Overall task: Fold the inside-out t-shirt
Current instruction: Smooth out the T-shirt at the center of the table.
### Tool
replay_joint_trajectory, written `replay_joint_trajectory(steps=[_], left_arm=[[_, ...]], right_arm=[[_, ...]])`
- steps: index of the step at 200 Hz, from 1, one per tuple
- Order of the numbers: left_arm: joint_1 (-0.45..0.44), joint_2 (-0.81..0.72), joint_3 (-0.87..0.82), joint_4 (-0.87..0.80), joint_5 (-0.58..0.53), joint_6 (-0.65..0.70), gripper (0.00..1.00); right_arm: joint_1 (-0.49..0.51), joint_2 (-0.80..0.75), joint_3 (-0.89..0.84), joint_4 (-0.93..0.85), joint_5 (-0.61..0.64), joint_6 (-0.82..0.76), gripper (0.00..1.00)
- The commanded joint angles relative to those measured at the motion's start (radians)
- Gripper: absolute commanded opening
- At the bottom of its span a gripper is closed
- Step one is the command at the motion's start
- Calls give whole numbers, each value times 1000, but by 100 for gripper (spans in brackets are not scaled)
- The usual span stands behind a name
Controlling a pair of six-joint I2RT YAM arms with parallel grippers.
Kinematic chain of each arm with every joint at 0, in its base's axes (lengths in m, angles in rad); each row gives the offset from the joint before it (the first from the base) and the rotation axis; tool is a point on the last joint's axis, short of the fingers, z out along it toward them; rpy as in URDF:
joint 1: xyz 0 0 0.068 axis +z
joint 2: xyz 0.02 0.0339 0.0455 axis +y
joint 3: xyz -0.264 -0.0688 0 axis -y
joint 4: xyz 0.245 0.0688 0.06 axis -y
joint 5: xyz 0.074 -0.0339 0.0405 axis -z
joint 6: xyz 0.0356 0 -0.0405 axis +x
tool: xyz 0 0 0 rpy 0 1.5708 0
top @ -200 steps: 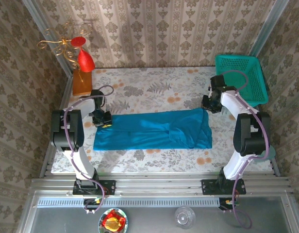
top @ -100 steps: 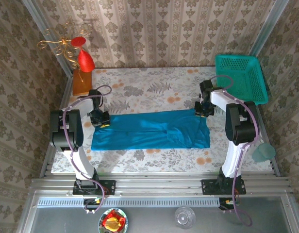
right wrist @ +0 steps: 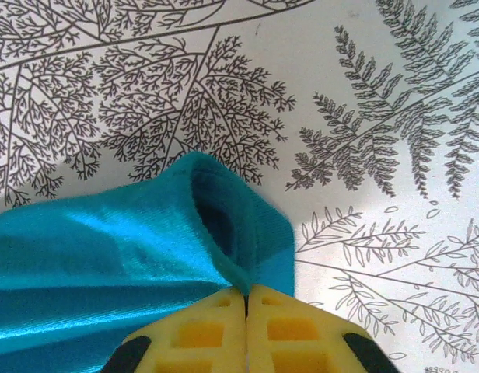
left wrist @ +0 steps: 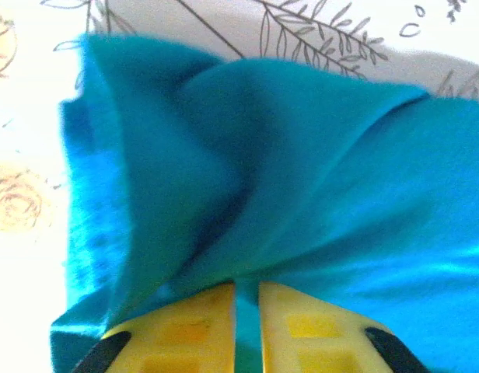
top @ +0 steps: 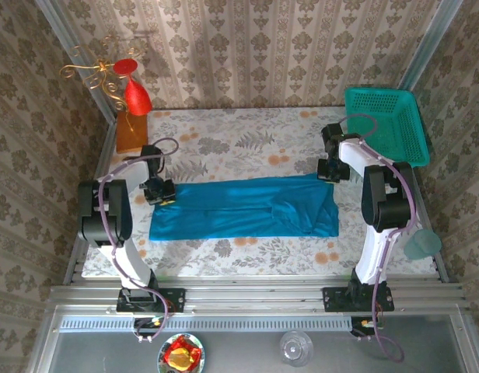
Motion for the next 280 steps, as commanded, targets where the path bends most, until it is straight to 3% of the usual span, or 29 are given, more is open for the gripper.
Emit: replay_joint_trajectory(steps=[1,17,44,88,117,131,167,201,246,280], left_arm=[[-9,-115,-5,21,-7,-1,19],[-9,-170,9,7,-19,-8,21],[10,-191,54,-55,-61,-13,24],[-2,-73,136,-105,-23,35,26],[-49,36,241,-184,-149,77,27],[-53,73,274,-204,-184,86,27],[-35,152,320,-228,-254,90,27],[-8,200,333,-221,-190,85,27],[-3,208,335,-186,-204,73,7],[22,198,365,-174,-213,71,3]], right_arm=[[19,-17,30,-70,64,3,25],[45,-65,43,-99,79,10,34],[101,-139,42,-117,21,44,36],[193,-161,-52,-18,-315,123,36],[232,-127,-121,78,-510,150,37],[242,-103,-138,96,-541,152,37],[236,-47,-143,-8,-338,128,37],[223,-51,-154,-47,-254,108,37],[200,-49,-162,-63,-187,96,37],[147,-33,-164,-73,-139,71,38]])
